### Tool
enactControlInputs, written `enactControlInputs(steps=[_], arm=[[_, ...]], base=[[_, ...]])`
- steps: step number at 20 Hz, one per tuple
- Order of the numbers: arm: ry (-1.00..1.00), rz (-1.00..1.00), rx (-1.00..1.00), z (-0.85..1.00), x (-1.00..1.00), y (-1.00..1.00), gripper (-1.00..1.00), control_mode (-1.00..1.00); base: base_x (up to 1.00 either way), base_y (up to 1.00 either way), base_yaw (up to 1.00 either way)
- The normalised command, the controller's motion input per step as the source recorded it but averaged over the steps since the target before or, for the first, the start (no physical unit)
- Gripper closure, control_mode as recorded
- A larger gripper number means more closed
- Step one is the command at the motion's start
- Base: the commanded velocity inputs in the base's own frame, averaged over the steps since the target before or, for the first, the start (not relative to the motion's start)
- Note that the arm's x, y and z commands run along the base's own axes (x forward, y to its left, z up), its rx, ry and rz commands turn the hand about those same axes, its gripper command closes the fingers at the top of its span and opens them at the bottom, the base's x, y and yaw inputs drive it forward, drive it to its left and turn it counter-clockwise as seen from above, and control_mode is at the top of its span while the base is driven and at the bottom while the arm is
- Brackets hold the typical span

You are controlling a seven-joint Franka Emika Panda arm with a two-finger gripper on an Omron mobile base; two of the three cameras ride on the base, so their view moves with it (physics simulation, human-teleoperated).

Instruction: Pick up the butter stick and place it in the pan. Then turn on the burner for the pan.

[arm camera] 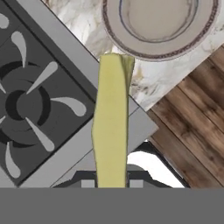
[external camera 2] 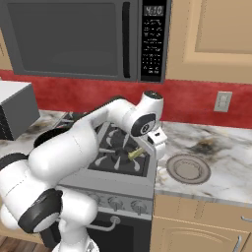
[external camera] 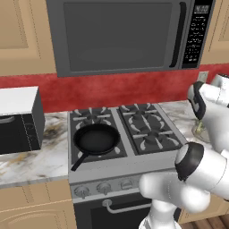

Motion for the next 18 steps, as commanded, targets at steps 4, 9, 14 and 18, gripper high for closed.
enactControlInputs(steps=[4,9,14,18], arm=[[0.00,0.11,0.00,0.46,0.00,0.55,1.00,-1.00],[0.00,0.11,0.00,0.41,0.00,0.53,1.00,-1.00],[0.00,0.11,0.00,0.18,0.00,0.60,1.00,-1.00],[0.00,0.10,0.00,0.01,0.00,0.70,1.00,-1.00]], base=[[0.00,0.00,0.00],[0.00,0.00,0.00],[0.00,0.00,0.00],[0.00,0.00,0.00]])
